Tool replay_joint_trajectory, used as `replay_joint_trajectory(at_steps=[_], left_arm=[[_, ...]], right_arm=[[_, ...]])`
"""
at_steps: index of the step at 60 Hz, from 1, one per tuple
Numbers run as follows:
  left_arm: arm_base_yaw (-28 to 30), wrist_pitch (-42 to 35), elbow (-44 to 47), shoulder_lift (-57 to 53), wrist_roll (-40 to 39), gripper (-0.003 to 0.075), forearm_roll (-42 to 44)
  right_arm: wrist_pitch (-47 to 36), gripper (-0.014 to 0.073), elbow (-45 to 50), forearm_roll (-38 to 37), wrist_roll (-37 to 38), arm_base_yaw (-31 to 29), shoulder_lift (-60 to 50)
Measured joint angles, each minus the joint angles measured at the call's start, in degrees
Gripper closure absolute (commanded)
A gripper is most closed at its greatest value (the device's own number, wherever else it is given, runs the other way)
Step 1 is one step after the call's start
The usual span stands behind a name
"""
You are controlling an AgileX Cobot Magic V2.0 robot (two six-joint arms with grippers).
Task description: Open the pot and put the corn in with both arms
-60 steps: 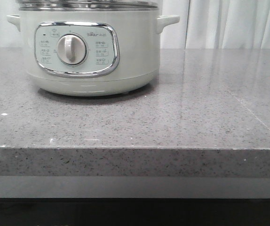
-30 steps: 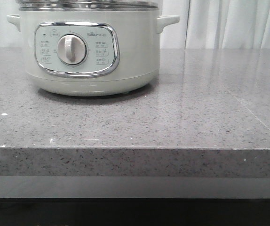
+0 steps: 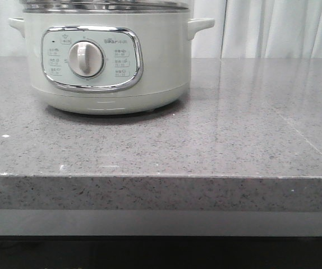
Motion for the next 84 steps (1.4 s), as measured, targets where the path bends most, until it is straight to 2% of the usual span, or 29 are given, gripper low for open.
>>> replay_joint_trajectory(at_steps=[15, 39, 84], left_arm=[[3.78, -8.63, 11.55, -8.7, 0.0, 0.0741, -0.49], [7.51, -9.48, 11.5, -9.33, 0.0, 0.0741, -0.91], [7.54, -9.48, 11.5, -9.33, 0.0, 0.0741, -0.94]], right_arm=[[0.0, 0.0713, 0.0, 0.0, 0.0, 0.0, 0.0], [0.11, 0.0713, 0.0, 0.0, 0.0, 0.0, 0.0], [0.32, 0.0713, 0.0, 0.0, 0.0, 0.0, 0.0]])
